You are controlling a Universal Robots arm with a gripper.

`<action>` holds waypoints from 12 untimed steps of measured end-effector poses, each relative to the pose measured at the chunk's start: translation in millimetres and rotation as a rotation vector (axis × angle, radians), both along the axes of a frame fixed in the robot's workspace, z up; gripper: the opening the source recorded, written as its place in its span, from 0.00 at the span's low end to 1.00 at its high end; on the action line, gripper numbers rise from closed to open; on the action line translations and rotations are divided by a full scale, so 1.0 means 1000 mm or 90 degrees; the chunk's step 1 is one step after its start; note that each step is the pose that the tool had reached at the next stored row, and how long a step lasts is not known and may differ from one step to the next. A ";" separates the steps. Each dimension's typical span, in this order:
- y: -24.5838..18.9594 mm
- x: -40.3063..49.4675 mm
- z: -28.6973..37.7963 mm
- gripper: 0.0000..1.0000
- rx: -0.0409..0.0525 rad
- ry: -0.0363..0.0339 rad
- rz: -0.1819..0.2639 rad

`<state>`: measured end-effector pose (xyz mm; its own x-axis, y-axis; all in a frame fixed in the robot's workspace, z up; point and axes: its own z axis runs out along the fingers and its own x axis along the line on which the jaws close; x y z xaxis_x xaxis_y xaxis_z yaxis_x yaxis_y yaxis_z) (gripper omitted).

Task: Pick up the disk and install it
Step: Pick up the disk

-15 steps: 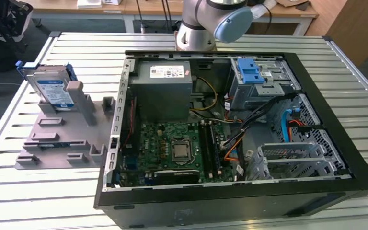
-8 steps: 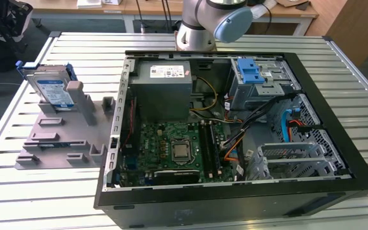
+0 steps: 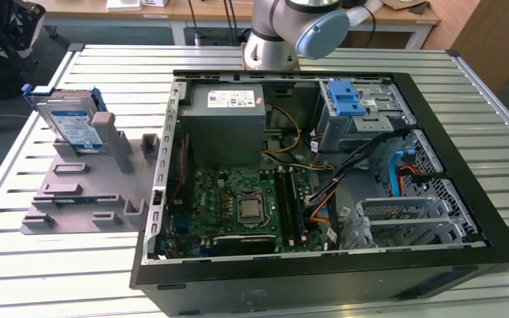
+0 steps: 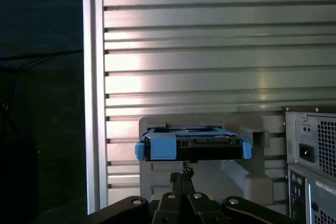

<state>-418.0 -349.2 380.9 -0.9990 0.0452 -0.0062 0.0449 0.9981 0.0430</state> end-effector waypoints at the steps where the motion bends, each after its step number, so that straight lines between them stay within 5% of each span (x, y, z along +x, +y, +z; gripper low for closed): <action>1: 0.0000 0.0000 0.0000 0.11 0.0000 0.0000 0.005; 12: 0.0000 0.0000 0.0000 0.11 -0.0001 0.0000 0.039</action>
